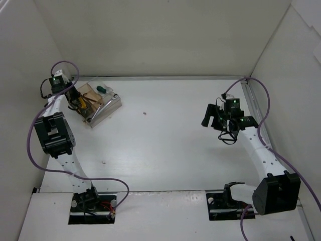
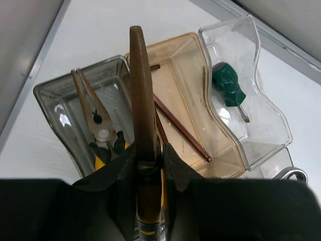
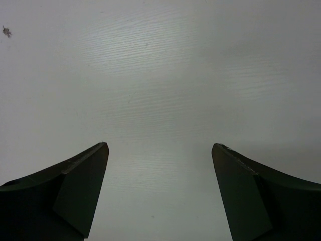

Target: Sort the tools into containers

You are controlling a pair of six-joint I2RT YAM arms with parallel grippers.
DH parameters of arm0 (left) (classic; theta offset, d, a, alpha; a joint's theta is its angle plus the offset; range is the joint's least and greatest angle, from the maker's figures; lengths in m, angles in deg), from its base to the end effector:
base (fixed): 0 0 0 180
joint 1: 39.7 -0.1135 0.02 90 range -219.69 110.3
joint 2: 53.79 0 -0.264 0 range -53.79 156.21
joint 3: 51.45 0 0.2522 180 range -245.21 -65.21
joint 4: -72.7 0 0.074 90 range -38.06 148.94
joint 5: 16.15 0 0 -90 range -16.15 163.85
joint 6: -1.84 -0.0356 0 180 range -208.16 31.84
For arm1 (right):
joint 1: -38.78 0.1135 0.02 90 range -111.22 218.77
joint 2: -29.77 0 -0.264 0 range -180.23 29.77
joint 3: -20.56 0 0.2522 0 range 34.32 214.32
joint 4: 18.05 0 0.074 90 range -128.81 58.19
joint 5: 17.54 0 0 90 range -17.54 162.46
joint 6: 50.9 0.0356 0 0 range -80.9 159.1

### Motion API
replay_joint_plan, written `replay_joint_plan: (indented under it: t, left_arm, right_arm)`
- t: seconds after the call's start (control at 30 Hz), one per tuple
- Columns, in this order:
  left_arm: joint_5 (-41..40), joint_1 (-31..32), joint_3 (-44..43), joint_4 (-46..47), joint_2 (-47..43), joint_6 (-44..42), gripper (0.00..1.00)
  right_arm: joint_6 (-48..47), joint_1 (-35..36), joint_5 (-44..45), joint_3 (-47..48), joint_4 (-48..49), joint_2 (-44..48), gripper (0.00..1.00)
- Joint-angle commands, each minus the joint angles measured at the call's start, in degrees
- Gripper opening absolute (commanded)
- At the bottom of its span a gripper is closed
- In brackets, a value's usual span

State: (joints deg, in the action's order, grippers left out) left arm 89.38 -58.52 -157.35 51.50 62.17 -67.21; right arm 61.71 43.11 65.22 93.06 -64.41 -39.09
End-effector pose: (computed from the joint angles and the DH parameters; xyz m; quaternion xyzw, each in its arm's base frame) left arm 0.4541 0.1447 0.2506 -0.2314 0.8345 -0.1268 0.4837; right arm 0.2557 0.0239 0.3016 0.1202 0.9067 0.1495 0.3757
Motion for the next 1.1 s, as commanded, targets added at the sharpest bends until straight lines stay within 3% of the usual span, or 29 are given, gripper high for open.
replay_joint_plan:
  t: [0.0, 0.47, 1.07]
  left_arm:
    - [1.78, -0.51, -5.33, 5.94, -2.32, -2.14, 0.0]
    - [3.28, -1.65, -3.05, 9.81, -0.21, -1.35, 0.02]
    - [3.72, -1.65, -0.41, 12.28, -0.03, -0.82, 0.2]
  right_arm:
    - [-0.55, -0.56, -0.4, 1.9, 2.28, -1.01, 0.82]
    - [-0.37, -0.74, -1.19, 3.4, 2.37, -3.65, 0.82]
    - [-0.37, -0.47, -2.69, 2.43, 2.36, -2.77, 0.82]
